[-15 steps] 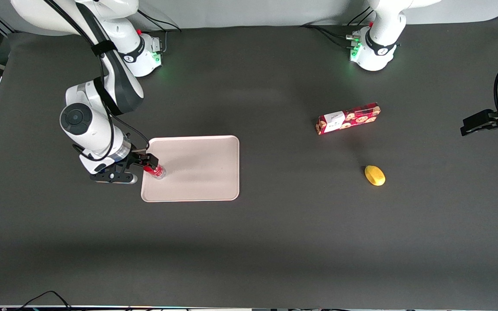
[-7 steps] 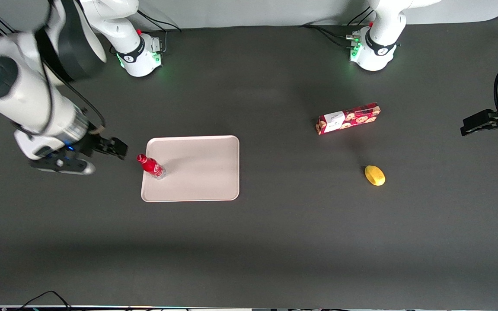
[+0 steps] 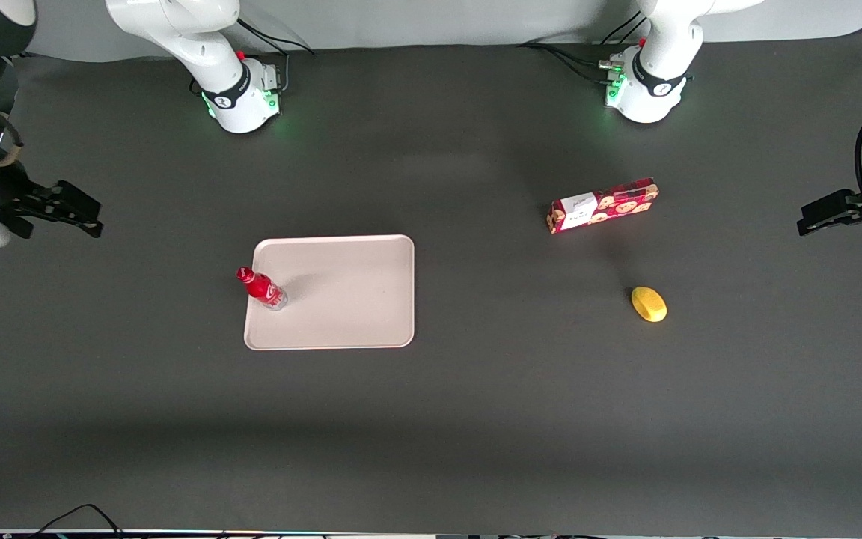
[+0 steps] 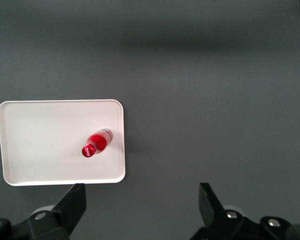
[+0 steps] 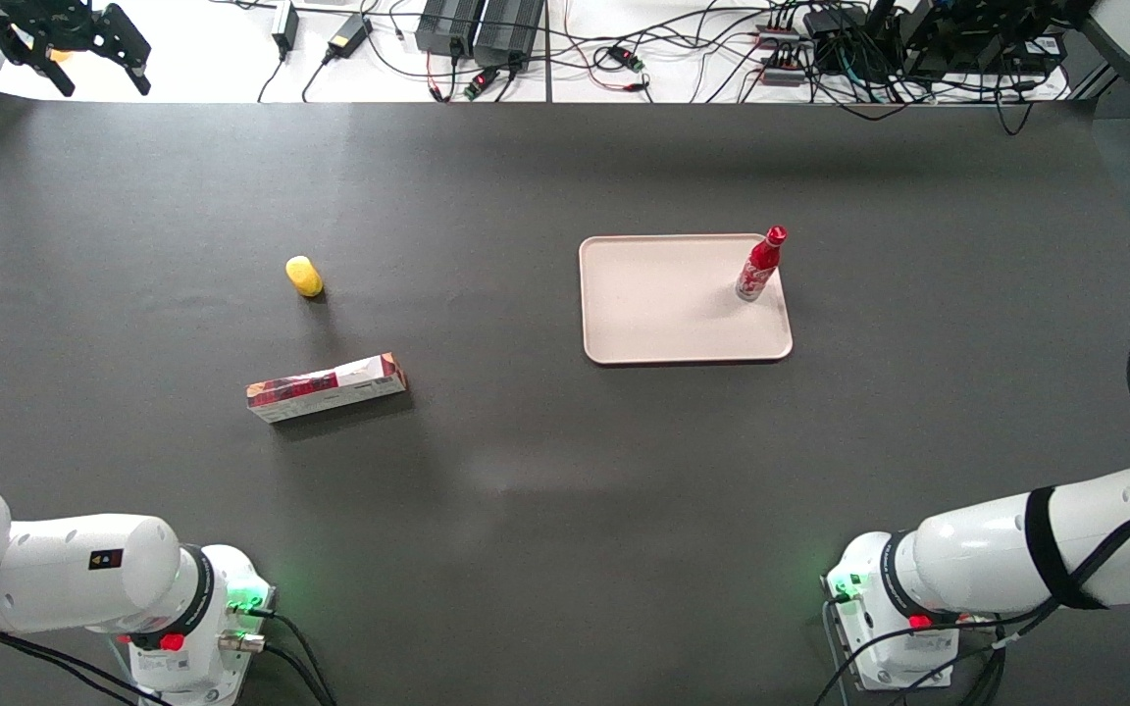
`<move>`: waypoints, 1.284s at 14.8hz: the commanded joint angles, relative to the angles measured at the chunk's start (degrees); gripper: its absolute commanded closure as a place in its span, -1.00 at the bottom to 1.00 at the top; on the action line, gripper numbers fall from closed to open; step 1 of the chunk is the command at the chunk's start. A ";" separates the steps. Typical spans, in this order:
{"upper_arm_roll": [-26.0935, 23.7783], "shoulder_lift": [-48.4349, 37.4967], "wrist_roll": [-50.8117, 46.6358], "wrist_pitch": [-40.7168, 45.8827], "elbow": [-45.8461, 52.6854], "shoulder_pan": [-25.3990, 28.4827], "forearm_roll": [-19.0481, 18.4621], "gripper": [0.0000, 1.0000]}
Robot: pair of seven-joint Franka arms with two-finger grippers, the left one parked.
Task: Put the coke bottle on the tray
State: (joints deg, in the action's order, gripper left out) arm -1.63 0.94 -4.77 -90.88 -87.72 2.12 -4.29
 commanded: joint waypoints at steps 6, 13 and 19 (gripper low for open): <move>7.77 -6.93 -3.93 -7.65 -13.53 2.28 2.35 -1.00; 8.39 -3.42 -4.10 -7.83 -10.03 1.66 2.70 -1.00; 7.69 -0.06 -4.28 -7.39 -6.41 2.01 2.70 -1.00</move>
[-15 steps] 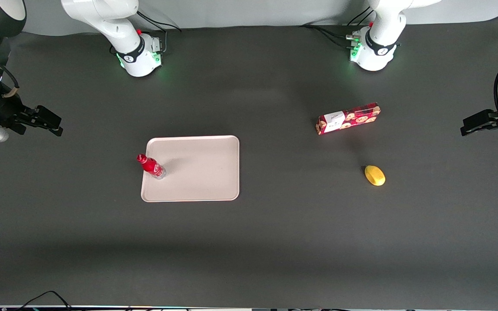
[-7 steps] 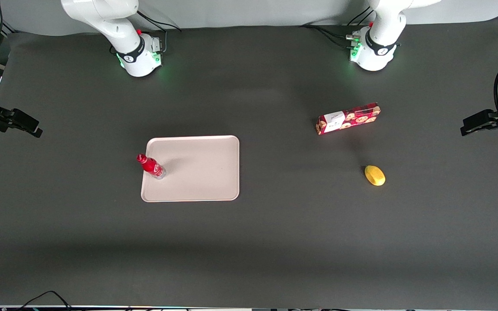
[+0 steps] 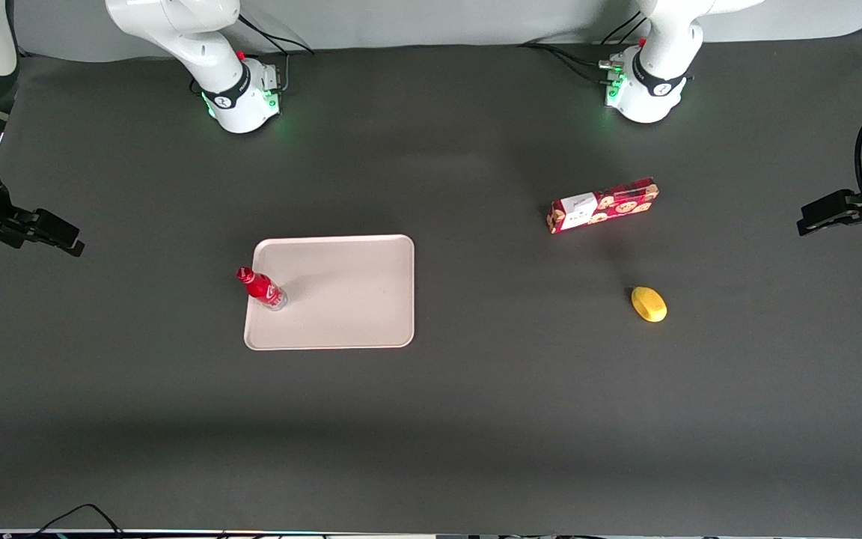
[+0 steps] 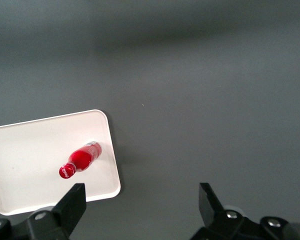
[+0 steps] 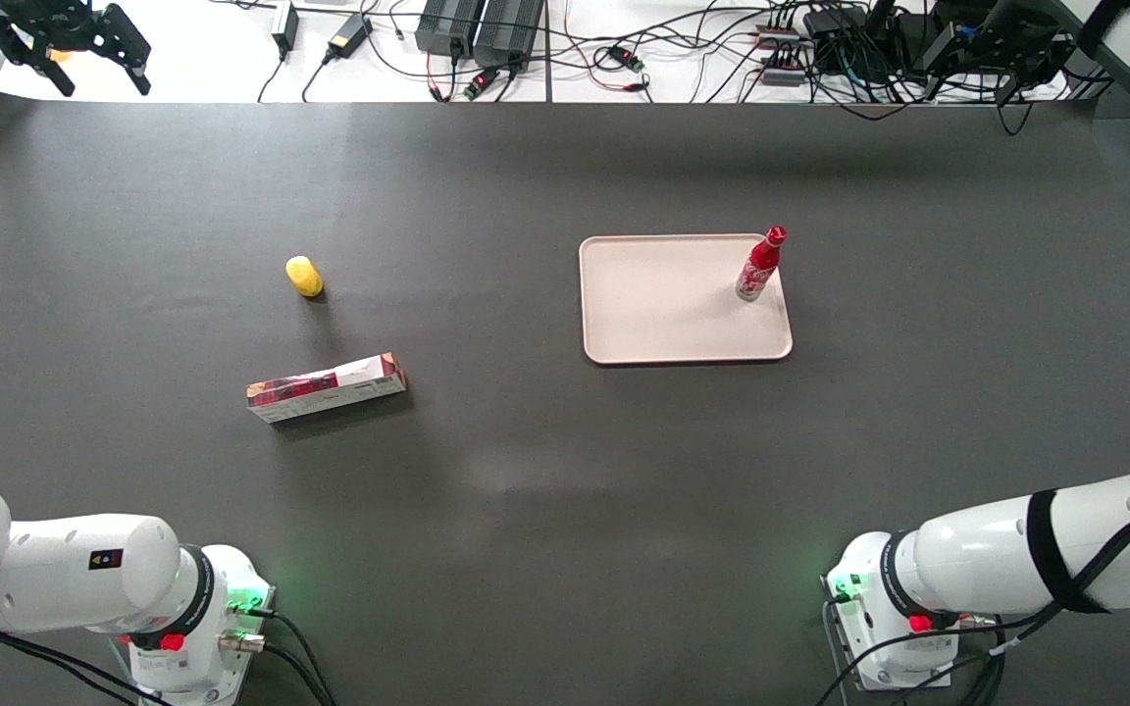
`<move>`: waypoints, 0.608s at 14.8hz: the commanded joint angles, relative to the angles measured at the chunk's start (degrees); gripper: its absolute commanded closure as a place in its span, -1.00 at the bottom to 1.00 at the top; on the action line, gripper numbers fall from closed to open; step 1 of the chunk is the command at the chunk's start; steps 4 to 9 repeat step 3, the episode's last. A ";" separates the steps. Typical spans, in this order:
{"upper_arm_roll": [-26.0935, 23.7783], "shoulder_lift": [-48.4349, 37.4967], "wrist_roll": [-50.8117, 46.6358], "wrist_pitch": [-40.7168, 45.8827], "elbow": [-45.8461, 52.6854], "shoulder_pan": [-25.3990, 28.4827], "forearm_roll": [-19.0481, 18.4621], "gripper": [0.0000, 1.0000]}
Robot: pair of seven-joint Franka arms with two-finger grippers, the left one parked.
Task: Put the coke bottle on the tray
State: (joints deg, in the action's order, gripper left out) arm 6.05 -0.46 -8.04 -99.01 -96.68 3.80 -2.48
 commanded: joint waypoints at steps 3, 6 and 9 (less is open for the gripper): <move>-0.08 1.34 -0.75 0.92 2.46 -0.19 2.21 -1.00; -0.08 1.34 -0.75 0.92 2.46 -0.19 2.21 -1.00; -0.08 1.34 -0.75 0.92 2.46 -0.19 2.21 -1.00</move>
